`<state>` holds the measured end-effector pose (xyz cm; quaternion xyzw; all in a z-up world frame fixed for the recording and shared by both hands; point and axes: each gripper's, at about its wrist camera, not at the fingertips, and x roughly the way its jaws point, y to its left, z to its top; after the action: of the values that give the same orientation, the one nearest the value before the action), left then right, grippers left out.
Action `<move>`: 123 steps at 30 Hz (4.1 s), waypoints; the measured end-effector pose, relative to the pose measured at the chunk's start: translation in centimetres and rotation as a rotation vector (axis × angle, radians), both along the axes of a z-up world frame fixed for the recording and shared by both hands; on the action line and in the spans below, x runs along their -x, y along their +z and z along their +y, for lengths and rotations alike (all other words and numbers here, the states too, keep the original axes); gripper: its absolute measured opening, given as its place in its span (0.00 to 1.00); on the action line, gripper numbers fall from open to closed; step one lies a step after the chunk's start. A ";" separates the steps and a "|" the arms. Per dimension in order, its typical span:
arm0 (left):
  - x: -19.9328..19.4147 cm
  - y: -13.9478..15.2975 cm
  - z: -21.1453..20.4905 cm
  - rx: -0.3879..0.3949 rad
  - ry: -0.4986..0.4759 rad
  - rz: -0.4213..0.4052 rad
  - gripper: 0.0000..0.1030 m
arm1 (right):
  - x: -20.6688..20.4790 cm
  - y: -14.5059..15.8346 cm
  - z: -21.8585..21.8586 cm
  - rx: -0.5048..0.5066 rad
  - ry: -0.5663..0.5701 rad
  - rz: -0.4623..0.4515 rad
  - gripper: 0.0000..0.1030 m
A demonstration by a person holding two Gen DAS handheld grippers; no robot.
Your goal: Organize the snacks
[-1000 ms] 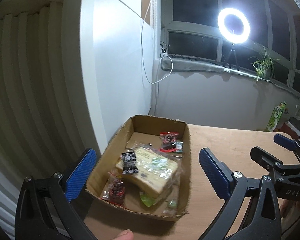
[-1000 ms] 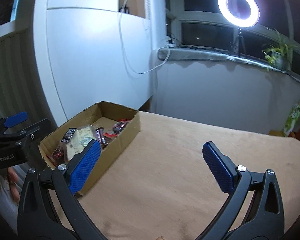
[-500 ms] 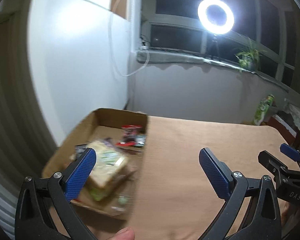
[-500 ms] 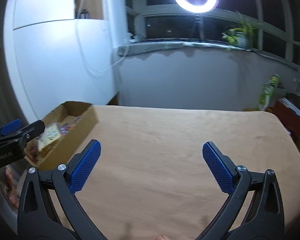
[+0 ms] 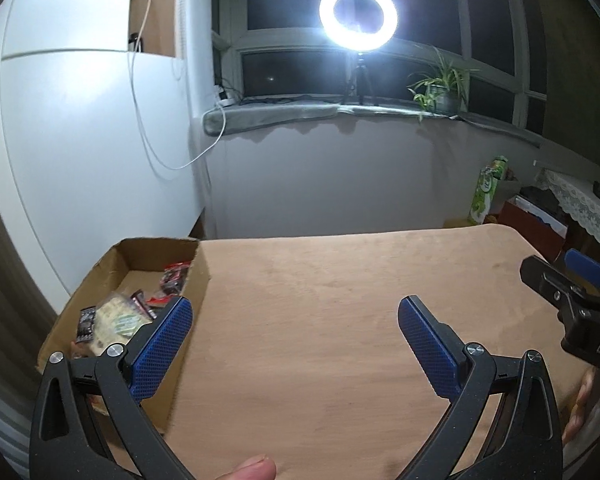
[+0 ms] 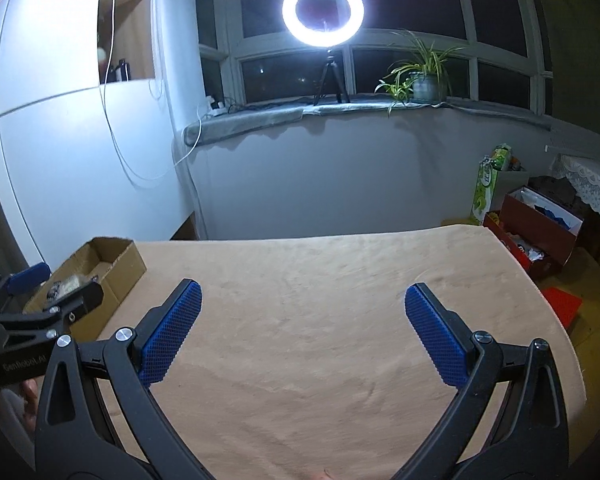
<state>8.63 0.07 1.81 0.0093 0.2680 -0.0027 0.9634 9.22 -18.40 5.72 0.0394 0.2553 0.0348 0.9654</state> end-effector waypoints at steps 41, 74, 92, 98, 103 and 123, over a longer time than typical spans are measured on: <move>1.0 0.7 0.9 0.008 0.017 -0.018 0.99 | -0.2 0.2 1.7 0.026 0.036 0.012 1.00; 0.4 0.1 1.7 0.016 0.012 -0.009 0.99 | -0.6 -0.1 1.6 0.027 0.048 0.022 1.00; 0.3 0.1 1.8 0.016 0.010 -0.009 0.99 | -0.6 -0.1 1.6 0.027 0.047 0.022 1.00; 0.4 0.1 1.8 0.016 0.010 -0.009 0.99 | -0.5 -0.1 1.7 0.027 0.046 0.021 1.00; 0.4 0.1 1.8 0.015 0.010 -0.009 0.99 | -0.5 -0.1 1.8 0.027 0.045 0.022 1.00; 0.4 0.1 2.0 0.018 0.010 -0.009 0.99 | -0.5 0.0 1.8 0.028 0.046 0.022 1.00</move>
<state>8.23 2.06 1.89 -0.0005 0.2636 -0.0003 0.9646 9.73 -16.62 5.68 0.0206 0.2671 0.0530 0.9620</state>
